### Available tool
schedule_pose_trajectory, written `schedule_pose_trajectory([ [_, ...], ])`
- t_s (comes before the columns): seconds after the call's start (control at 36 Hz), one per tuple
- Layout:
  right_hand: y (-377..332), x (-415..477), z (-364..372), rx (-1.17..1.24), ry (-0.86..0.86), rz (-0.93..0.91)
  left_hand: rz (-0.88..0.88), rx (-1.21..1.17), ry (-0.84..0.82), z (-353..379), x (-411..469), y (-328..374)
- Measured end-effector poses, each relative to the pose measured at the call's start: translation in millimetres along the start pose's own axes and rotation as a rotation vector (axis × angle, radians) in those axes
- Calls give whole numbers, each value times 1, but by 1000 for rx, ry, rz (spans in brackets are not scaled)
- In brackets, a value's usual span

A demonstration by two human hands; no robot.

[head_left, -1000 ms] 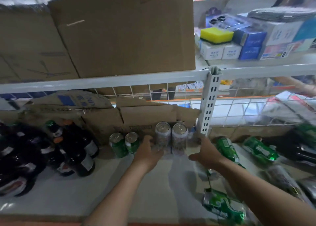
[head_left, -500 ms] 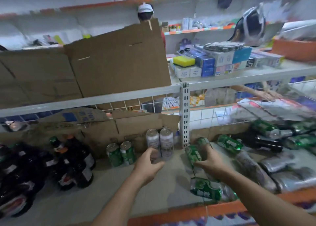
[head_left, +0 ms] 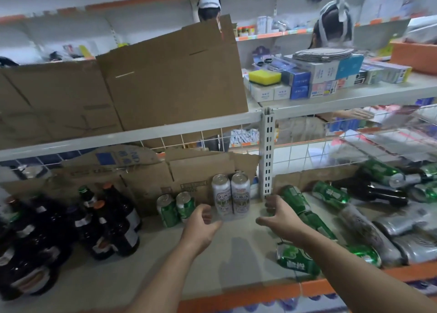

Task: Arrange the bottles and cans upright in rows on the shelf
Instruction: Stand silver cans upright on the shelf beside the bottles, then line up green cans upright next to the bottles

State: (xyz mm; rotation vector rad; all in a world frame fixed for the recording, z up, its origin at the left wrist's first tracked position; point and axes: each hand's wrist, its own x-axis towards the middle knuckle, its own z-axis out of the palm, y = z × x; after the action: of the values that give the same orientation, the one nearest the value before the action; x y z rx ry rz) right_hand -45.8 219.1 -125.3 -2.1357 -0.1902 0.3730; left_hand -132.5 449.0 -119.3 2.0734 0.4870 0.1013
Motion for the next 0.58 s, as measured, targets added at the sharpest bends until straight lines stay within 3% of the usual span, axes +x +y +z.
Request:
schedule_pose_trajectory([
  [0.28,7,93,37,12,-125,-17,-152,-44,23,33,76,-15],
  [0.42,24,132,57,75,-169,-83,-39,-214,57,48,101,-11],
  [0.58,30,152,64,47,-150,-66,10,-254,48,60,122,-25],
])
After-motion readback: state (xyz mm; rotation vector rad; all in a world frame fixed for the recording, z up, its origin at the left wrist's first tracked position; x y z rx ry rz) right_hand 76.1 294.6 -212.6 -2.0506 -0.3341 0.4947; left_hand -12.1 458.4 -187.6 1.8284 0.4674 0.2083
